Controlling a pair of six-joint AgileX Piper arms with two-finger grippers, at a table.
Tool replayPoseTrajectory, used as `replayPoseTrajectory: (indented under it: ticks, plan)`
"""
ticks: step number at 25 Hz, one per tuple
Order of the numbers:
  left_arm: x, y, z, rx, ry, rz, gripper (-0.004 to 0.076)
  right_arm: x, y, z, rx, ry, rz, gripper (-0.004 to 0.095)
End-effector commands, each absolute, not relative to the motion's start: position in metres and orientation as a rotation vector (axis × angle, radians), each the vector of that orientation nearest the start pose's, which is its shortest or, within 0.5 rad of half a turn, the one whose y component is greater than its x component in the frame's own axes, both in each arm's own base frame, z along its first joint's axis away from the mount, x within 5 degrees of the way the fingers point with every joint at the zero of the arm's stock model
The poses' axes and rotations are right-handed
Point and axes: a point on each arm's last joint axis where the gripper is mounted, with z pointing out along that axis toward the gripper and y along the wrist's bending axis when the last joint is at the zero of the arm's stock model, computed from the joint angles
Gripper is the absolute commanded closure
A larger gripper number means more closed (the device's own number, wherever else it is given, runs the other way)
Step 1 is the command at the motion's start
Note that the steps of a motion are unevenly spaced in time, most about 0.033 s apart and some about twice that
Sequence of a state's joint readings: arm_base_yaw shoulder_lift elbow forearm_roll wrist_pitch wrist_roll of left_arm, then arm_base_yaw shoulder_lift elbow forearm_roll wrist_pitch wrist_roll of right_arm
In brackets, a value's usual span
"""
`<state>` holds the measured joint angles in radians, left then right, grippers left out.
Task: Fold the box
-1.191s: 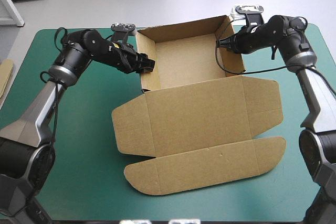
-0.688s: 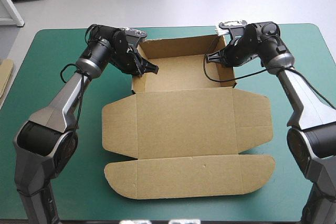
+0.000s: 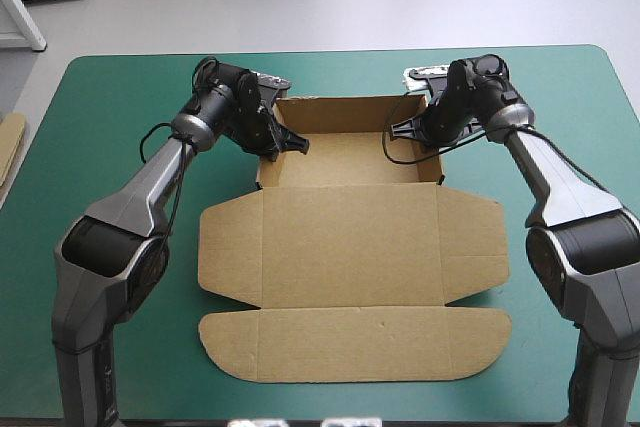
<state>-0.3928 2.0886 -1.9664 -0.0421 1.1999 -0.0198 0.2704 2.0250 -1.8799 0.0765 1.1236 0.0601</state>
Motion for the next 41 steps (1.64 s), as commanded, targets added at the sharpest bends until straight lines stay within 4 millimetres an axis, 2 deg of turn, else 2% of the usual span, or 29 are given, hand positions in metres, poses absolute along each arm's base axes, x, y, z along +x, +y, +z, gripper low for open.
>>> replayPoseTrajectory:
  ticks: [1,5,12,16,19,21,23,26,28,31,33,35,37,40,41]
  plan:
    - [0.419,-0.179,0.308,0.526,2.609,-0.149,0.0732,0.422,0.126,0.304,-0.351,2.695,0.168,0.0907]
    - [0.425,-0.18,0.302,0.502,2.594,-0.142,0.0732,0.425,0.129,0.295,-0.355,2.714,0.167,0.0907]
    - [0.428,-0.179,0.298,0.495,2.6,-0.111,0.0731,0.426,0.128,0.293,-0.365,2.711,0.141,0.0877]
    - [0.426,-0.178,0.303,0.491,2.593,-0.114,0.0731,0.425,0.127,0.303,-0.364,2.682,0.134,0.0721]
    - [0.424,-0.177,0.309,0.485,2.577,-0.119,0.0693,0.422,0.126,0.316,-0.351,2.648,0.14,0.0595]
    - [0.422,-0.176,0.316,0.482,2.559,-0.123,0.0638,0.421,0.125,0.322,-0.348,2.631,0.14,0.0536]
    - [0.42,-0.176,0.321,0.479,2.547,-0.129,0.0545,0.419,0.125,0.328,-0.337,2.619,0.145,0.0497]
    - [0.416,-0.175,0.329,0.474,2.534,-0.145,0.038,0.415,0.124,0.337,-0.326,2.61,0.15,0.0463]
    - [0.412,-0.174,0.335,0.474,2.535,-0.155,0.0244,0.41,0.122,0.346,-0.324,2.604,0.148,0.0461]
    - [0.403,-0.171,0.344,0.503,2.551,-0.15,0.0227,0.399,0.118,0.36,-0.32,2.599,0.131,0.0461]
    - [0.391,-0.171,0.361,0.548,2.526,-0.209,0.0227,0.387,0.114,0.376,-0.322,2.588,0.132,0.0461]
    - [0.369,-0.164,0.393,0.554,2.469,-0.254,0.0237,0.363,0.107,0.402,-0.318,2.538,0.14,0.0461]
    - [0.353,-0.157,0.415,0.552,2.436,-0.253,0.0253,0.344,0.101,0.413,-0.313,2.498,0.147,0.0461]
    - [0.323,-0.145,0.447,0.555,2.377,-0.259,0.0256,0.318,0.094,0.415,-0.3,2.446,0.157,0.0461]
    - [0.307,-0.138,0.462,0.568,2.349,-0.264,0.0262,0.305,0.091,0.414,-0.287,2.406,0.174,0.0461]
